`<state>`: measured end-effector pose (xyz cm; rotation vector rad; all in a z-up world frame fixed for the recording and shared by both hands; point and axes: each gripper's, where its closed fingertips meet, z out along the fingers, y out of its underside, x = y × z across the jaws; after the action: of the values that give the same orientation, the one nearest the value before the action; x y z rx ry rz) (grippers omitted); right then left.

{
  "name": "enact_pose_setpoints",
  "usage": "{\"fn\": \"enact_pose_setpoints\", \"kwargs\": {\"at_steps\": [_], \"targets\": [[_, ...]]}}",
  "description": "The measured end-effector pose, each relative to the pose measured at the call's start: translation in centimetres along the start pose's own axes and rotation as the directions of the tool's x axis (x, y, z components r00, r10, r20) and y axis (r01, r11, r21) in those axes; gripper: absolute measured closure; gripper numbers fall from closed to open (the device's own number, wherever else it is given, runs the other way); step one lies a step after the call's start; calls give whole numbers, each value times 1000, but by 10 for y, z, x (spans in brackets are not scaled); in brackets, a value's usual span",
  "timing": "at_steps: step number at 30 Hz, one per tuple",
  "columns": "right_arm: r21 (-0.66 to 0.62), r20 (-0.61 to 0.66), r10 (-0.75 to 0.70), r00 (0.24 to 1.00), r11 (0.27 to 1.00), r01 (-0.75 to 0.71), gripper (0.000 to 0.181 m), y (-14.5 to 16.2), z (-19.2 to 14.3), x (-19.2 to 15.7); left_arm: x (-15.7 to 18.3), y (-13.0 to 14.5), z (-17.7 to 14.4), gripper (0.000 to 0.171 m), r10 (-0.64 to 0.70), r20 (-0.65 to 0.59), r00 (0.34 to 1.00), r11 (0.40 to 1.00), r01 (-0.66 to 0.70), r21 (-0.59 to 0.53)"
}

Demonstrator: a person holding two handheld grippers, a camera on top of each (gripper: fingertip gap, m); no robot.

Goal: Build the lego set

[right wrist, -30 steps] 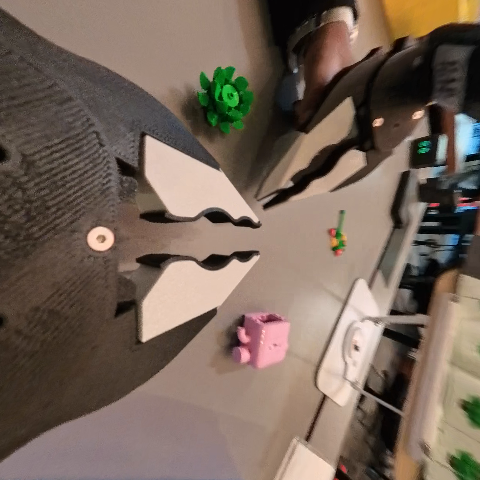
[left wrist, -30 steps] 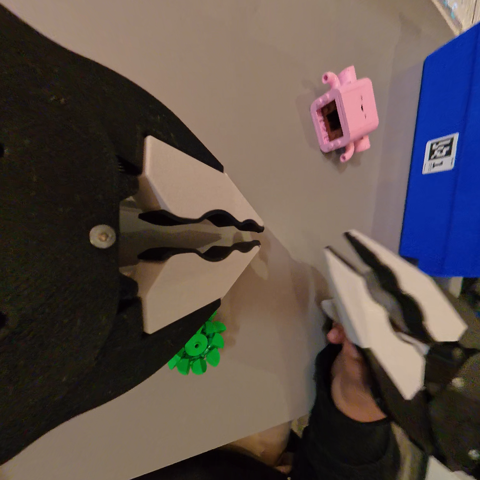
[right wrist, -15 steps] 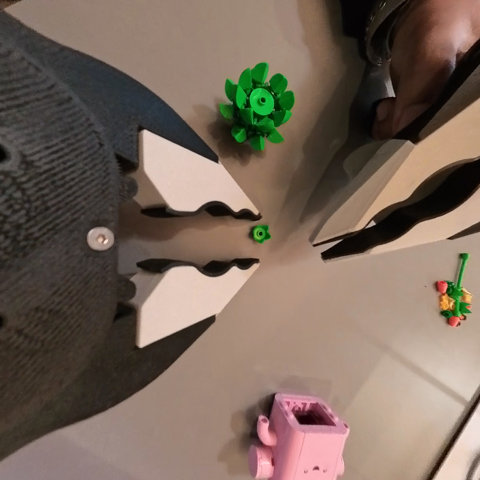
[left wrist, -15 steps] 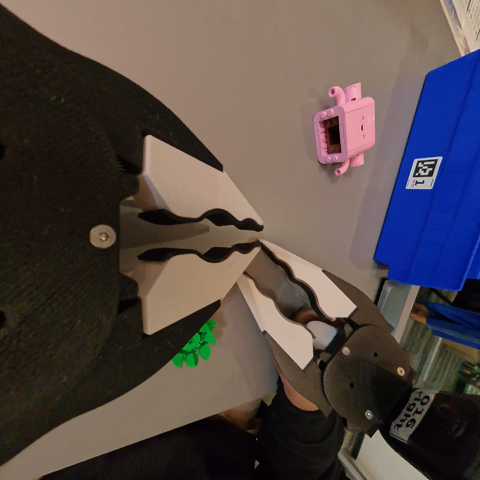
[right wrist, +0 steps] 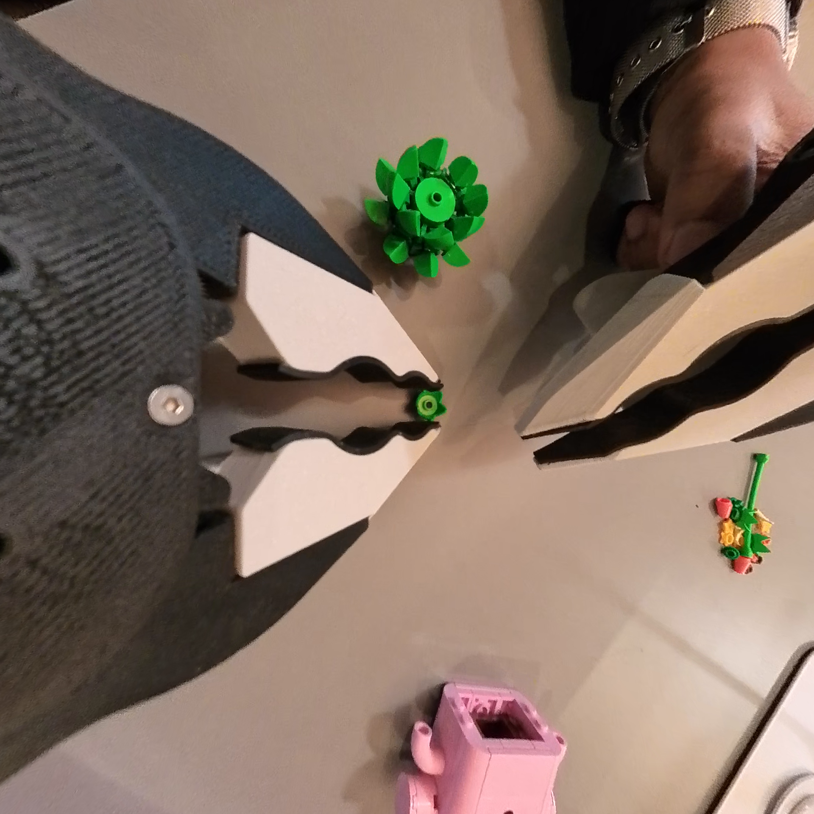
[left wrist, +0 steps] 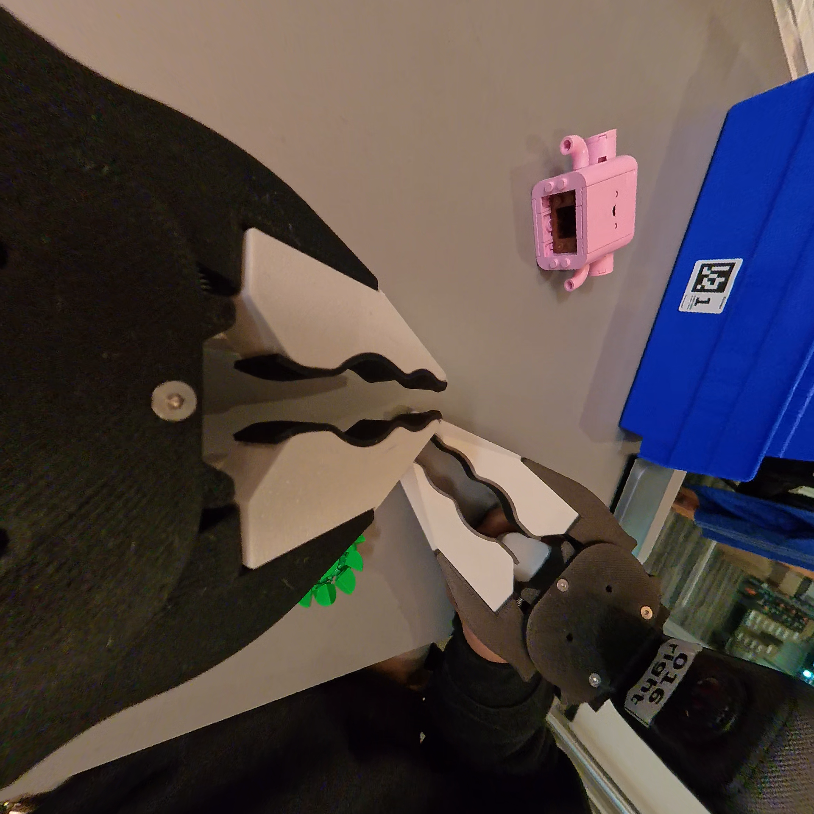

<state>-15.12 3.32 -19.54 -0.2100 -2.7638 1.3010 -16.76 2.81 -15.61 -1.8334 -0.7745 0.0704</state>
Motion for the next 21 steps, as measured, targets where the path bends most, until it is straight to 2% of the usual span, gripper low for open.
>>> {"fn": "enact_pose_setpoints", "kwargs": {"at_steps": [8,12,14,17,19,21], "targets": [[35,5,-6,1000,999,6,169,-4,-4,-1,0,2,2,164,8,3,1000,1000,-8,-16],[118,14,1,1000,993,-2,169,-13,-15,-2,-1,2,2,163,-1,3,1000,1000,1,-17],[178,66,31,997,983,-43,169,-22,-25,-7,-1,1,1,163,-1,7,1000,1000,1,-7],[289,238,53,970,949,-123,169,-46,-47,-31,-2,0,0,163,-1,17,1000,1000,1,3],[303,335,44,941,941,-152,169,-54,-57,-52,-2,0,0,163,-2,18,1000,1000,2,0],[260,371,35,928,955,-140,169,-52,-57,-69,-2,0,0,163,0,16,1000,1000,0,-4]]}}
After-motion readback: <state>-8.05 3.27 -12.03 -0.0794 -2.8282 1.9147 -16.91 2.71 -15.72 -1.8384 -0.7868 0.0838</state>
